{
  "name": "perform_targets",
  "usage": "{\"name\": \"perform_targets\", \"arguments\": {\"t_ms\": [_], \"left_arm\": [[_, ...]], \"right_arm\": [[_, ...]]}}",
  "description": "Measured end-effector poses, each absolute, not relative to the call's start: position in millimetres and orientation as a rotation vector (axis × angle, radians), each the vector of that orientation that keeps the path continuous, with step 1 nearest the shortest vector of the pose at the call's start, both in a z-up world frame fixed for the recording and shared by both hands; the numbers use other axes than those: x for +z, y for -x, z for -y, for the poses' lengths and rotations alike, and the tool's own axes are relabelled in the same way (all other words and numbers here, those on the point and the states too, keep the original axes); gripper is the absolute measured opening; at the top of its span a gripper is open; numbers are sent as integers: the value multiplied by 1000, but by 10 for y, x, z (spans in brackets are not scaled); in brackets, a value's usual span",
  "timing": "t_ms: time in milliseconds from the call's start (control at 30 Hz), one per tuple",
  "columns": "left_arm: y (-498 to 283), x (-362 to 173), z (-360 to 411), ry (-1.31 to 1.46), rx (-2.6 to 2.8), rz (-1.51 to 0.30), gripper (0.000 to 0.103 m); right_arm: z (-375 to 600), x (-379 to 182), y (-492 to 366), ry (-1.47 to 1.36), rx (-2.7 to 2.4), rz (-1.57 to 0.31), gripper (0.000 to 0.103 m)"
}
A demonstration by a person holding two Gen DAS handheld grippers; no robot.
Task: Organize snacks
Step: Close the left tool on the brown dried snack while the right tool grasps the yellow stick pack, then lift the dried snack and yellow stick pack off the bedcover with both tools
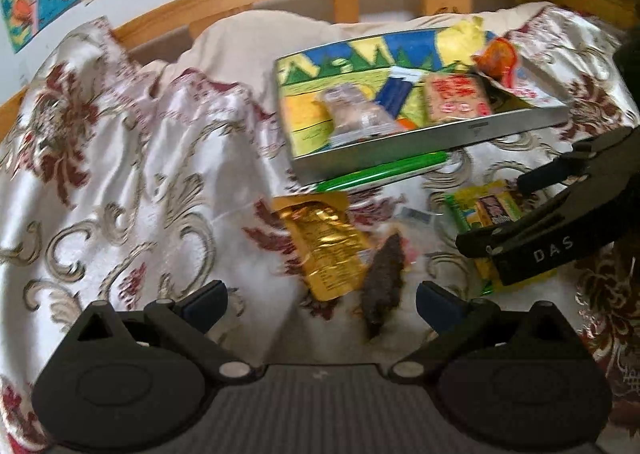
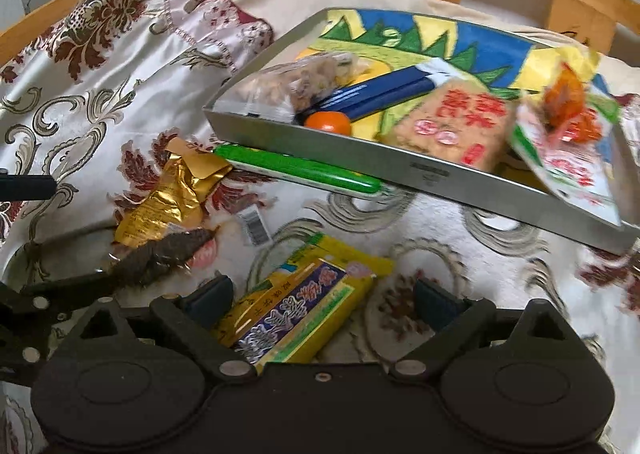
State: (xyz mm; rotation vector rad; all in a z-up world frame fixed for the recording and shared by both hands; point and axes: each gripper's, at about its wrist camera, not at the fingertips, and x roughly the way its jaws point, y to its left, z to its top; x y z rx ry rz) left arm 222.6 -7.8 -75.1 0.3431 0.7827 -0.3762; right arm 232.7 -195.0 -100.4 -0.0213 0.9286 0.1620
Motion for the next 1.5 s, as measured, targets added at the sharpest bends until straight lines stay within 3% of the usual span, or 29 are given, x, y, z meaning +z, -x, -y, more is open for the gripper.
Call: {"name": "perform_targets", "arguments": {"t_ms": [267,467,633,833,1100,1167,1233,1500], "left_arm": [[-2207,-861,237,-374,-430,-763,99],[-2252,-919,267,-355,-420,-796,85],[-2258,-980,316,-377,-452,-840,61],[-2241,-978,330,-368,-473,-861,55],[-2224,-919,335,-352,-456,-936,53],[-2218,-903,321,-346,-440,-929,60],[-2217,-898,320,-356,-425,-912,72],[-2269,-923,372,-365,-449,-841,74]], "right_arm": [[2092,-931,-2164,-70,125,-946,96],[2061,-938,-2083,-90,128,-949,88],[2048,-937,-2032,-104,111,-947,81],[2073,-912,-1988,-109,114,-947,69],[2157,-863,-1911,-103,102,-945,60],[2171,-870,-1911,-103,98,-945,60],[2175,-876,-1912,-108,98,-938,62],[2127,-925,-1953,-74,92,-916,71]]}}
